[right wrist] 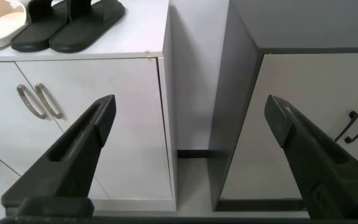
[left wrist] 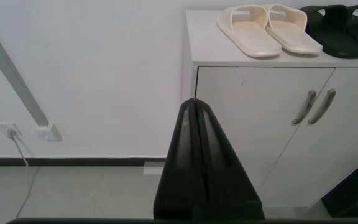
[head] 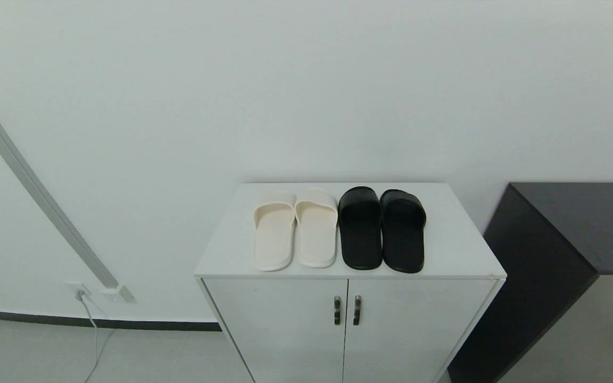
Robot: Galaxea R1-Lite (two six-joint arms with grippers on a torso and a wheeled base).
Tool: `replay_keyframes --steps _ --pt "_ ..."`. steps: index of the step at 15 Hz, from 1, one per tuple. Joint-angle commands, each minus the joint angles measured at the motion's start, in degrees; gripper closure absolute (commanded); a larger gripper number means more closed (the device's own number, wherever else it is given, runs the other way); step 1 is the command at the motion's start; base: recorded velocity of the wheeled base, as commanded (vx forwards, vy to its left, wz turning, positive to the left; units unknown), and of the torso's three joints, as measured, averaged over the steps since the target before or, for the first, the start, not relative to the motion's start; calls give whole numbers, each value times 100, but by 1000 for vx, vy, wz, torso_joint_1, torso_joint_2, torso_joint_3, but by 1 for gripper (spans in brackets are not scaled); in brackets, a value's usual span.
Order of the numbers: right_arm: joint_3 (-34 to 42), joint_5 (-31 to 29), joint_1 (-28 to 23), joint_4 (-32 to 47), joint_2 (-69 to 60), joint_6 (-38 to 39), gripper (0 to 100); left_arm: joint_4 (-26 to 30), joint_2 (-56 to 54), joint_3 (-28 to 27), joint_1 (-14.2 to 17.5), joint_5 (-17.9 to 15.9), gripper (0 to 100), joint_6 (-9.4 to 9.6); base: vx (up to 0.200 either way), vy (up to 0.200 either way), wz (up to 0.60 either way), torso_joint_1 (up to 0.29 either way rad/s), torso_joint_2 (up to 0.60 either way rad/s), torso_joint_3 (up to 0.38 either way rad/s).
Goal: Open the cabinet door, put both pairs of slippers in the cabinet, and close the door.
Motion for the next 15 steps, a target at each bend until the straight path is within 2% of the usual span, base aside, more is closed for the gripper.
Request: replay_keyframes --steps 1,15 --pt "0 1 0 -2 7 -1 0 -4 4 0 4 2 100 0 0 0 0 0 0 0" --pt "-9 1 0 -2 7 -1 0 -4 4 0 4 2 100 -26 0 0 0 0 0 0"
